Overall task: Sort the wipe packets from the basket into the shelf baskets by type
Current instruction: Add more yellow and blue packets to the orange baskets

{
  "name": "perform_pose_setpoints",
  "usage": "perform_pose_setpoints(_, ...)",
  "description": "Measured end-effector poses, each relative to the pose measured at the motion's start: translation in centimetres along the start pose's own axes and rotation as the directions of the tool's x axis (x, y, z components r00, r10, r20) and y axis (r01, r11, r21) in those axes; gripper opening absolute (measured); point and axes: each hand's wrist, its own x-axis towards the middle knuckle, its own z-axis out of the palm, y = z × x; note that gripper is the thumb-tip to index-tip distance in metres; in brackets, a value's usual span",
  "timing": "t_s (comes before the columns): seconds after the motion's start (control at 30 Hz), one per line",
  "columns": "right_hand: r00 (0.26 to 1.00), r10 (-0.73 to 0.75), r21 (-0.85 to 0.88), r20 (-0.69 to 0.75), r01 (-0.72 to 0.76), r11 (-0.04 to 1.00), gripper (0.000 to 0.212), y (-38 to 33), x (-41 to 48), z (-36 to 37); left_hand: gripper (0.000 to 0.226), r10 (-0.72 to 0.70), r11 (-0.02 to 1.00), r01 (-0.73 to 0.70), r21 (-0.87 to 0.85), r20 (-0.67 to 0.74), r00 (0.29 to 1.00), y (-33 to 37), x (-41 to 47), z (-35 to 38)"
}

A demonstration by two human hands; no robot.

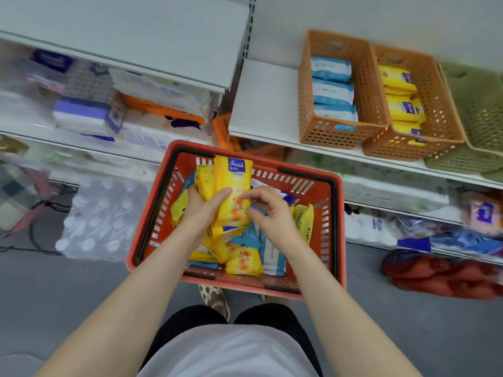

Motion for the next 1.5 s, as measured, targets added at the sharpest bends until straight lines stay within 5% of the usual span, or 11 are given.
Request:
perform_pose_setpoints(0.1,0.987,0.121,0.103,-0.102,-0.11,0.989,0.032,0.0,0.2,-0.2,0.085,0.099,0.995,-0.099,0.008,-0.048,0.994,1.5,0.4,-1.4)
perform_pose_setpoints(0.23,0.981,0.157,-0.431,0.116,-0.092,0.897,0.029,2.0,0.9,2.1,0.094,0.184,0.983,-0.179,0.044,-0.164,0.969,3.7,0.2,-4.0)
perform_pose_setpoints(0.33,0.917,0.224,-0.615,0.33,0.029,0.788,0.048,3.2,1.1,5.5,0.08,0.202,0.979,-0.204,0.014,-0.205,0.958,4.0,0.0,-5.4)
perform_pose_setpoints(0.47,0.894,0.28,-0.886,0.351,0.22,0.407,0.097,5.1,1.4,8.2,0.067,0.18,0.982,-0.186,-0.007,-0.227,0.957,3.0,-0.3,-6.4)
perform_pose_setpoints(0.57,0.901,0.332,-0.941,0.279,0.189,0.28,0.102,5.9,1.7,8.8,0.074,0.16,0.986,-0.165,-0.003,-0.232,0.959,2.3,-0.6,-6.6)
perform_pose_setpoints(0.63,0.913,0.313,-0.932,0.26,0.153,0.328,0.085,6.0,2.1,8.7,0.083,0.145,0.988,-0.153,-0.021,-0.215,0.966,2.1,-0.7,-6.6)
perform_pose_setpoints(0.77,0.918,0.367,-0.682,0.152,-0.171,0.711,0.048,5.5,2.6,4.7,0.079,0.126,0.989,-0.138,-0.051,-0.187,0.974,1.6,-0.5,-6.3)
perform_pose_setpoints(0.93,0.834,0.543,-0.248,-0.097,-0.549,0.799,0.057,5.0,2.5,-1.6,0.075,0.11,0.99,-0.121,-0.068,-0.144,0.983,1.2,-0.5,-5.2)
perform_pose_setpoints(1.07,0.868,0.463,-0.041,-0.178,-0.477,0.878,0.008,3.6,1.4,-4.6,0.096,0.097,0.994,-0.101,-0.037,-0.095,0.991,1.2,-0.7,-3.7)
perform_pose_setpoints(1.27,0.909,0.196,-0.229,-0.368,-0.293,0.928,0.013,0.3,0.5,-7.2,0.076,0.088,0.996,-0.089,-0.014,-0.091,0.992,1.0,-0.1,-1.4)
perform_pose_setpoints(1.5,0.851,0.038,-0.144,-0.525,-0.133,0.981,0.027,-3.2,0.6,-7.8,0.089,0.081,0.997,-0.08,0.022,-0.058,0.995,2.0,-0.5,1.3)
